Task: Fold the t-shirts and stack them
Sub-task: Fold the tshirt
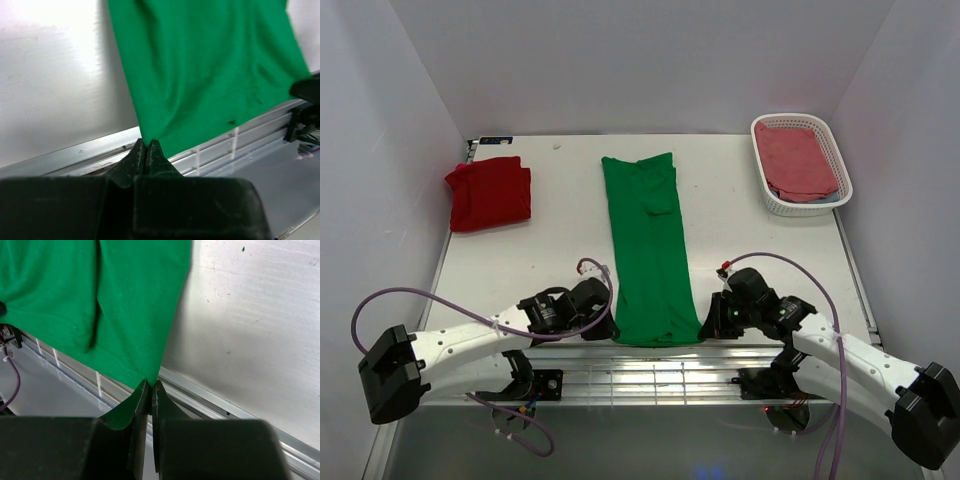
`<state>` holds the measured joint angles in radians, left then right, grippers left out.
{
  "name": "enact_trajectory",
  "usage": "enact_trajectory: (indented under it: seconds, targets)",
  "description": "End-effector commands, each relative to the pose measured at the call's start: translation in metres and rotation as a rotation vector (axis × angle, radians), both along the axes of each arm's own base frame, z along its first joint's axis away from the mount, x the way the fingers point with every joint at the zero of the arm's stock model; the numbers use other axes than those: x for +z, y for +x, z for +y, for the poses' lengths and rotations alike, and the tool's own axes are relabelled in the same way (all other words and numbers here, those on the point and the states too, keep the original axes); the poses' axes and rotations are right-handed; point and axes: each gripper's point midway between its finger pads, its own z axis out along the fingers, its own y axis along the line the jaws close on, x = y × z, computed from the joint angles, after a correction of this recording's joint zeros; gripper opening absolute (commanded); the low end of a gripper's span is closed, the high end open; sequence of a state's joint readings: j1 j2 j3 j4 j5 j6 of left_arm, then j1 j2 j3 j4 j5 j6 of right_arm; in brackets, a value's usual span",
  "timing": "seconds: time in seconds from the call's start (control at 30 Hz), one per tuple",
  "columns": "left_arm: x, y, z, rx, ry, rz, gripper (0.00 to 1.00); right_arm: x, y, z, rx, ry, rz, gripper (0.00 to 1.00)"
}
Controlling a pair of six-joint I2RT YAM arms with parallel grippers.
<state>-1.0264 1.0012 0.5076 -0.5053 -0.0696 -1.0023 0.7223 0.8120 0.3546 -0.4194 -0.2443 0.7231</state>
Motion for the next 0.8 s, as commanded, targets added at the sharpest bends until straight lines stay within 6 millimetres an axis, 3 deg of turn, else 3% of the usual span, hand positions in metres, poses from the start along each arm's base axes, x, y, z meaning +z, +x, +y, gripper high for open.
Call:
enact_trajectory:
  seconds: [0.0, 0.13, 0.17, 0.43, 0.63, 0.73, 0.77]
  targets:
    - [0.027, 0.008, -0.014, -0.033, -0.024, -0.039, 0.00, 0.008, 0.005, 0.006, 0.006, -0.020, 0.023, 0.08]
    - [0.027, 0.019, -0.025, -0.058, 0.021, -0.054, 0.00, 0.010, 0.020, 0.020, 0.045, -0.046, 0.012, 0.08]
    - [0.031, 0.023, -0.028, -0.053, 0.021, -0.067, 0.00, 0.020, 0.029, 0.027, 0.051, -0.039, -0.018, 0.08]
    - [0.041, 0.059, -0.023, 0.040, 0.109, -0.182, 0.00, 0.042, 0.083, 0.050, 0.024, -0.113, -0.102, 0.08]
    - [0.047, 0.107, -0.021, 0.097, 0.174, -0.271, 0.00, 0.045, 0.121, 0.067, 0.022, -0.193, -0.136, 0.08]
    - [0.044, 0.138, -0.009, 0.139, 0.203, -0.278, 0.00, 0.039, 0.137, 0.069, 0.009, -0.244, -0.142, 0.08]
    - [0.043, 0.145, -0.006, 0.146, 0.211, -0.281, 0.00, 0.048, 0.146, 0.074, 0.008, -0.237, -0.167, 0.08]
